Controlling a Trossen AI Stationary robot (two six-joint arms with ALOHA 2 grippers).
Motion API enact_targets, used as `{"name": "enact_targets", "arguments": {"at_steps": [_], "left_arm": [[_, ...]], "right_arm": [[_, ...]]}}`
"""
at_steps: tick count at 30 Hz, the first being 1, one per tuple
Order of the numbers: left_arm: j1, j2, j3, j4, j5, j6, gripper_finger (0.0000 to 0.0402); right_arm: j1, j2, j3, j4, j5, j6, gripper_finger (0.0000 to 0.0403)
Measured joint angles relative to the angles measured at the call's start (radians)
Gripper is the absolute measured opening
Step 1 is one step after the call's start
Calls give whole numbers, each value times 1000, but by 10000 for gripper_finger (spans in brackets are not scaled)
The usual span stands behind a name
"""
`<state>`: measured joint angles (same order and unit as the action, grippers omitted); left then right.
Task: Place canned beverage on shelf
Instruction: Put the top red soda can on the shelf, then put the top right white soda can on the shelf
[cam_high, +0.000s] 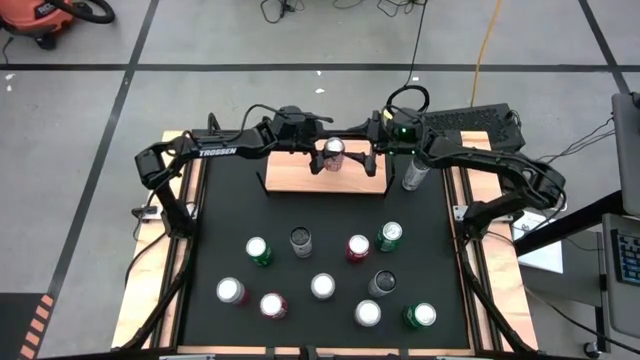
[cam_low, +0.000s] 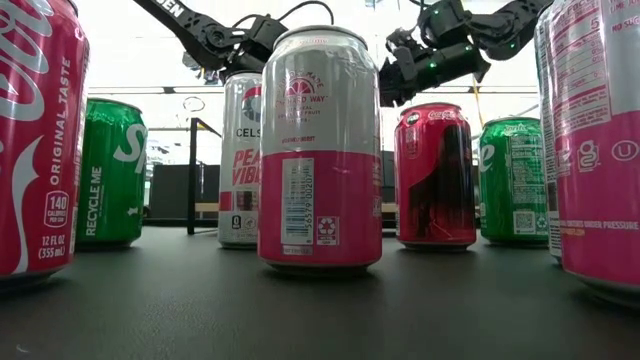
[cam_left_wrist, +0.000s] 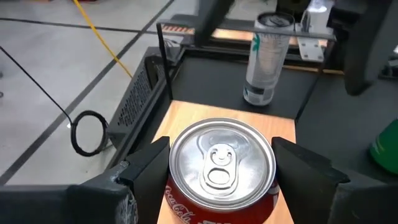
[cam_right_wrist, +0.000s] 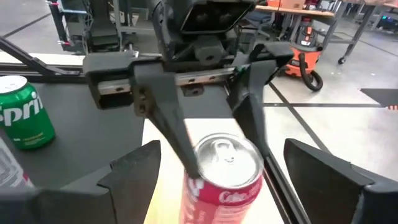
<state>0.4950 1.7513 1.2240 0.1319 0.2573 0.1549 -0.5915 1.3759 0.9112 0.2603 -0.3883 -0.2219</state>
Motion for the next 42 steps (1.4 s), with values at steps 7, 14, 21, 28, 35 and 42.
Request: {"name": "enact_targets", "arguments": {"at_steps": [7,14,21,28,35,42], "left_arm": [[0,16,3,40,0,-19,260],[0,22,3,60,0,-5,260],[5,47,12,83,0,10,260],[5,54,12,80,0,10,260],[0,43,12,24,-1,52,260],[-5,-6,12,-21,14,119,309]], "right_arm": [[0,1,0,-22,1,-3,318],[0,1,0,-30,1,-3,318],[0,1,-1,-31,2,-1,318],[0,1,-1,-31,2,-2,318],[0,-20,-2,-92,2,-8,318],[4,-157,-2,-209,1,-24,318]]}}
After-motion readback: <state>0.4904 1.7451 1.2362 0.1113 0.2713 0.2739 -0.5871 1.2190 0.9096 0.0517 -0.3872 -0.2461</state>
